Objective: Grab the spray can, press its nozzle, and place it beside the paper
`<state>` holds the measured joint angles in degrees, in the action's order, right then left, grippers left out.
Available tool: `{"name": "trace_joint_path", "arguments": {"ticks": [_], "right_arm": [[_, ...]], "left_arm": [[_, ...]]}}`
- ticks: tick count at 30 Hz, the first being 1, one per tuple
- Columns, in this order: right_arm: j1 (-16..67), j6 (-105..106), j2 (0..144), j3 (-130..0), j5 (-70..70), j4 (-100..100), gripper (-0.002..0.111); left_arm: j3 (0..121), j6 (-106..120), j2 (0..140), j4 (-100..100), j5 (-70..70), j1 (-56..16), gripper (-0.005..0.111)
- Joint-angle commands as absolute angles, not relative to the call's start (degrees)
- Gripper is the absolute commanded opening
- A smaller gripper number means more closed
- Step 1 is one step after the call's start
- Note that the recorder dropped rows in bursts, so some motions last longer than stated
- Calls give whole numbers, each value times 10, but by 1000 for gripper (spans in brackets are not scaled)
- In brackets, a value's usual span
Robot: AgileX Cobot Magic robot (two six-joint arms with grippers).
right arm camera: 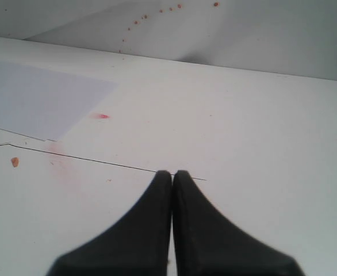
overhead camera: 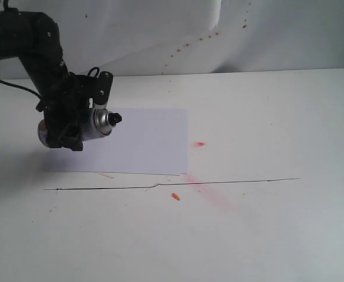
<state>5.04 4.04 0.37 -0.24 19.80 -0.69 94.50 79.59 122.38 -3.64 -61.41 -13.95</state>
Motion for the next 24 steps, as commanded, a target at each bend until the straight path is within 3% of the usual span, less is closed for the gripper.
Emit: {"name": "trace_joint_path", "arguments": {"ticks": [1,10,24], "right_arm": [[46,41,0,0,195,-6,0],[46,41,0,0,195,-6,0],[46,41,0,0,195,-6,0]], "left_arm": [[977,812,1237,-43,-625,-139,0],[1023,812,1242,-91,-699,-114,0],[1040,794,1242,-129,-700,-114,0]]}}
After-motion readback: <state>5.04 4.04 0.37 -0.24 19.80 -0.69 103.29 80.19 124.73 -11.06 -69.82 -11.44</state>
